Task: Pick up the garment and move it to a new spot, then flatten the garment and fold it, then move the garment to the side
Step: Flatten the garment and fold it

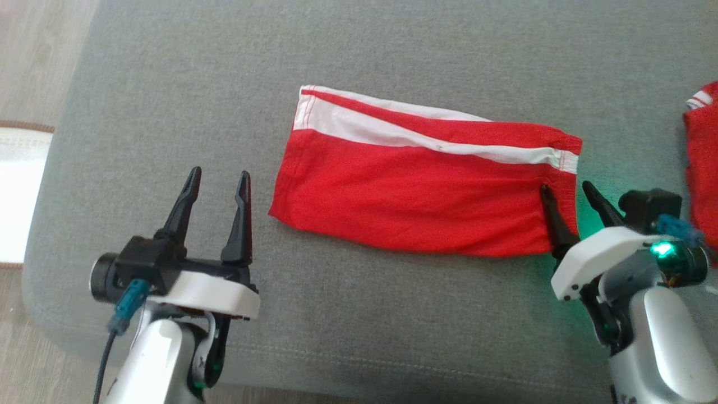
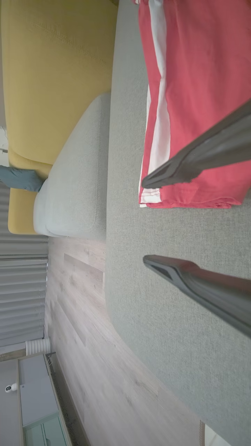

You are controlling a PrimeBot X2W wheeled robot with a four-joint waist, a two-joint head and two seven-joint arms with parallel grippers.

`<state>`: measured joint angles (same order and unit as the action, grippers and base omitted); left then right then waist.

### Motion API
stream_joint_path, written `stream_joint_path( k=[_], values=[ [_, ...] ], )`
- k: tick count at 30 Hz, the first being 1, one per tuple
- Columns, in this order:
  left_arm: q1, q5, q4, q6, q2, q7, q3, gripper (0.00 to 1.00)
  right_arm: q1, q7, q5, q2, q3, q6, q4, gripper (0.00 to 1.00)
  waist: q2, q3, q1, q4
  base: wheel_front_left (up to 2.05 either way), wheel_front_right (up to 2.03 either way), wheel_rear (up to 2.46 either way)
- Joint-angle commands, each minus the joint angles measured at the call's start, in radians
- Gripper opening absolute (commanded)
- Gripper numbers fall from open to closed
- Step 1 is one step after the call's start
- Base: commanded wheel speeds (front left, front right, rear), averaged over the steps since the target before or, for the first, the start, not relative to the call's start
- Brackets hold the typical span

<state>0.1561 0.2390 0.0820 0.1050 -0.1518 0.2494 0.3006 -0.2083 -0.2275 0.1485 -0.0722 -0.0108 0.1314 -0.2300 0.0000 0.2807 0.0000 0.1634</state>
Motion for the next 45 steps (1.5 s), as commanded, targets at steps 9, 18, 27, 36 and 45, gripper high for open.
stream_joint_path(
  k=[9,18,27,36,45],
  values=[
    [0.053,-0.021,-0.04,-0.019,0.003,0.012,-0.071,1.0,-0.072,-0.134,0.126,-0.022,0.068,-0.001,-0.067,0.4,0.0,0.024,0.0,0.012,0.0,0.0,0.0],
    [0.038,-0.038,-0.031,-0.03,0.011,0.012,-0.085,1.0,-0.026,-0.118,0.215,-0.093,0.064,-0.001,0.0,0.0,0.0,-0.009,0.0,-0.027,0.0,0.0,0.0],
    [0.016,-0.044,-0.028,-0.034,0.016,0.012,-0.09,1.0,0.003,-0.151,0.302,-0.16,0.042,-0.001,0.07,0.0,0.0,-0.037,0.0,-0.055,0.0,0.0,0.0],
    [0.018,-0.048,-0.028,-0.039,0.017,0.012,-0.086,1.0,-0.049,-0.461,0.722,-0.03,0.031,-0.001,0.196,0.0,0.0,-0.034,0.0,-0.061,0.0,0.0,0.0],
    [0.038,-0.047,-0.02,-0.048,0.033,0.012,-0.074,1.0,-0.213,-0.434,1.025,0.021,0.194,-0.001,0.041,0.0,0.0,-0.007,0.0,0.0,0.0,0.0,0.0]
  ],
)
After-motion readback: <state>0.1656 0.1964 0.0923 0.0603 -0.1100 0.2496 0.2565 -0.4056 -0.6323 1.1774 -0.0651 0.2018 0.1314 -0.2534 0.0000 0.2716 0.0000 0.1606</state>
